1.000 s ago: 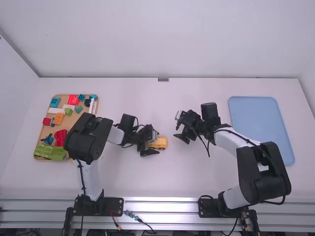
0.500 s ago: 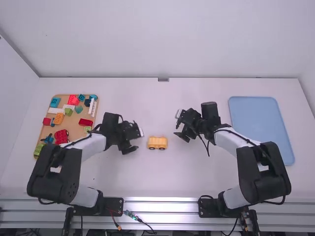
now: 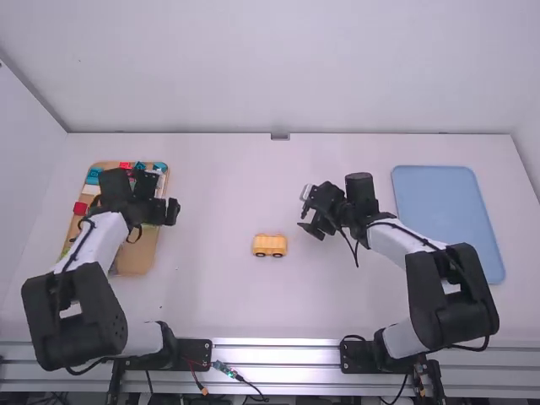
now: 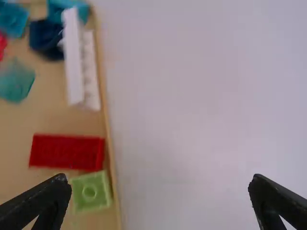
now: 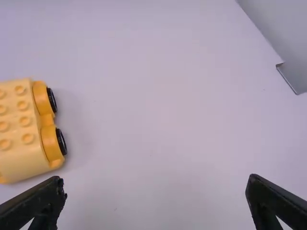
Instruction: Assemble lego blocks to make yellow taxi
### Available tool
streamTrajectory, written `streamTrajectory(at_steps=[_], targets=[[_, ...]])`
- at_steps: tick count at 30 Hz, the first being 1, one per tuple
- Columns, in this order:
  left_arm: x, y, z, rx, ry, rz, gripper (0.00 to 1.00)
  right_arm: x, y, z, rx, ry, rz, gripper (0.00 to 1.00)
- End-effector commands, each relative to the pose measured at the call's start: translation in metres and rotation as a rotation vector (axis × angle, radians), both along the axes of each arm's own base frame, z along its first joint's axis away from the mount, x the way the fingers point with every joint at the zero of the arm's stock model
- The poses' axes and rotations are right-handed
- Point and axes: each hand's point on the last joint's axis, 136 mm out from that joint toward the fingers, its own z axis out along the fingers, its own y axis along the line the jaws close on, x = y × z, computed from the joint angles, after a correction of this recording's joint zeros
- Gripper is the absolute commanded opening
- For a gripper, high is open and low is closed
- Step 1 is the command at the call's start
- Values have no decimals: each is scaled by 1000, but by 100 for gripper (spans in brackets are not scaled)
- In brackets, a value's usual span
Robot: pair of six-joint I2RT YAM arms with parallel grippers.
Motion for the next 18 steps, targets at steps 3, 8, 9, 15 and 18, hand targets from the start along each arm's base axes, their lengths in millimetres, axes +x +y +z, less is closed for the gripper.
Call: streamTrajectory(at_steps=[3, 8, 9, 15, 18], targets=[[3, 41, 28, 2, 102, 296, 99, -1, 0, 7, 11, -18, -1, 99], [5, 66, 46, 59, 227, 259, 99, 4, 1, 13, 14, -32, -1, 99], [5, 70, 48, 67, 251, 240, 99, 5, 1, 15, 14, -32, -1, 99], [5, 114, 48, 64, 359, 198, 99, 19, -6, 21, -7, -29, -82, 99], [2, 128, 41, 55, 400, 142, 99, 26, -11, 23, -18, -29, -127, 99]])
